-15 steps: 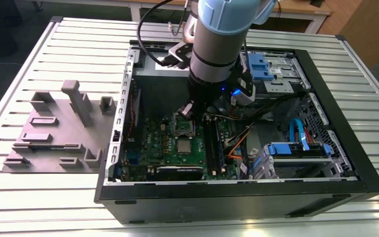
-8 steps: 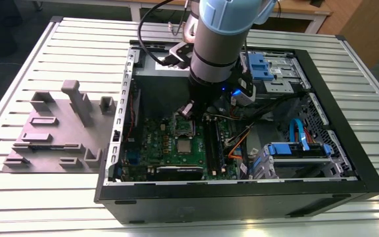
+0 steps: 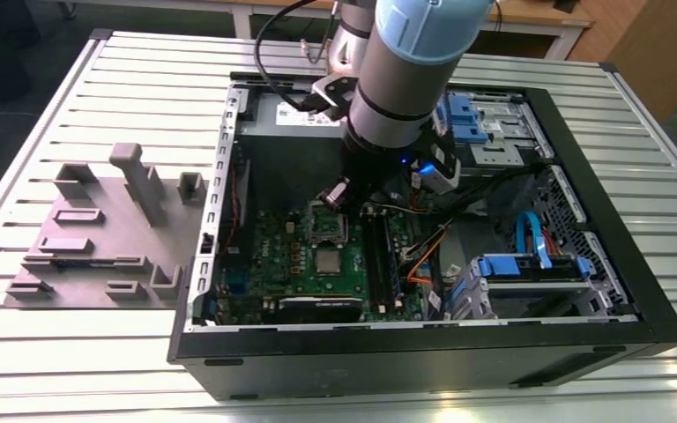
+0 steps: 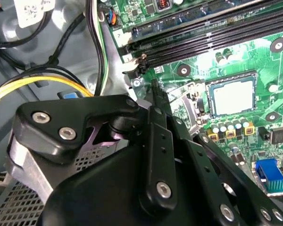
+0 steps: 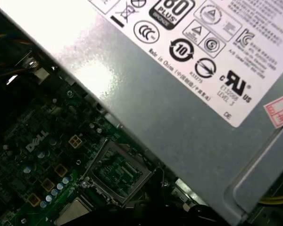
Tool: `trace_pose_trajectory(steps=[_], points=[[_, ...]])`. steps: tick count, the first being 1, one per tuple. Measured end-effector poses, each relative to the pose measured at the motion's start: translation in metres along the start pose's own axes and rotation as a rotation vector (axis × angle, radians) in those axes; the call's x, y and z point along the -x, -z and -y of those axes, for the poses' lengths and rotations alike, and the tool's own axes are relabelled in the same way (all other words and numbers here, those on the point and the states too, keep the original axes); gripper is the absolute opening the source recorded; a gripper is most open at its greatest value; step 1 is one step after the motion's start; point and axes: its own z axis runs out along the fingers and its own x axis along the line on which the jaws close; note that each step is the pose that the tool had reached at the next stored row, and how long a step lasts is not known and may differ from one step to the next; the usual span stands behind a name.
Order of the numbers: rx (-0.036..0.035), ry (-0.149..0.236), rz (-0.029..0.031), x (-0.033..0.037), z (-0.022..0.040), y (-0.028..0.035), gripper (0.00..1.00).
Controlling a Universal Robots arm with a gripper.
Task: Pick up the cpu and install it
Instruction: 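Close the cpu cover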
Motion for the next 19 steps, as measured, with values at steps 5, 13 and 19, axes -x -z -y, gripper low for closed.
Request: trace_pose_trajectory(steps=[5,13,19], points=[[0.0228,-0.005,-0.0263,0.0021,0.0041,0.0009,0.10],[0.0243,-0.005,-0.0280,0.0017,0.0053,0.0013,0.10],[0.0277,0.028,-0.0377,0.0035,0.0079,0.0017,0.10]])
